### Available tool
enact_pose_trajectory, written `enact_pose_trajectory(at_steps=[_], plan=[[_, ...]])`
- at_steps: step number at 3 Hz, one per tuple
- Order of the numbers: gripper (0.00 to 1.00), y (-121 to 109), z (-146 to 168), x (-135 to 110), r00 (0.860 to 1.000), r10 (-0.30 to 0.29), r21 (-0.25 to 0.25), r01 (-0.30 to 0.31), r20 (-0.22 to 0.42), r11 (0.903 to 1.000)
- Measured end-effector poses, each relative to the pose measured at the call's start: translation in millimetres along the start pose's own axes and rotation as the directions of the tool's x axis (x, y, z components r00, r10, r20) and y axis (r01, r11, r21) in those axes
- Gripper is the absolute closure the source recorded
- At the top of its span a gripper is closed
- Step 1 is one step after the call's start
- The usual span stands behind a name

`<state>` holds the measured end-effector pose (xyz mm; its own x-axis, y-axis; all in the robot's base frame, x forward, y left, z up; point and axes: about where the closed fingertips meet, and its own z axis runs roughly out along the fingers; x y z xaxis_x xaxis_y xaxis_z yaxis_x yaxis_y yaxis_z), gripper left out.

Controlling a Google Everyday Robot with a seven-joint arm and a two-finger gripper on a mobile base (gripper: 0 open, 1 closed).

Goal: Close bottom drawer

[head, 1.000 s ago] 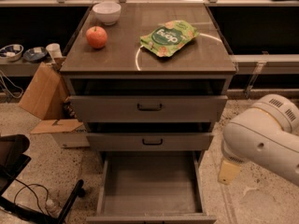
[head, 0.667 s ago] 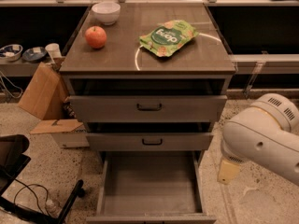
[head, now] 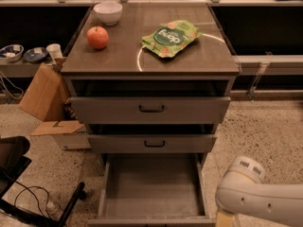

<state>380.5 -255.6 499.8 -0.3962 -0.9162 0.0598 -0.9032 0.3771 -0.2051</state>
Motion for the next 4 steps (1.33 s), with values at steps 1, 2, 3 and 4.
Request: enact_pose_trajectory(at_steps=[1,2,3,4], plan=[[0.13,51,68,16,1.000,0.019,-0.085,-0.020,-0.019,0.9962],[0.36,80,129,24,0.995,0.098,-0.132,-0.102,-0.035,0.9860],[0.60,88,189,24,0.991,0.132,-0.135,-0.134,-0.025,0.9817],[0.83,93,213,18,0.998,0.067,-0.122,-0.067,-0.002,0.9903]])
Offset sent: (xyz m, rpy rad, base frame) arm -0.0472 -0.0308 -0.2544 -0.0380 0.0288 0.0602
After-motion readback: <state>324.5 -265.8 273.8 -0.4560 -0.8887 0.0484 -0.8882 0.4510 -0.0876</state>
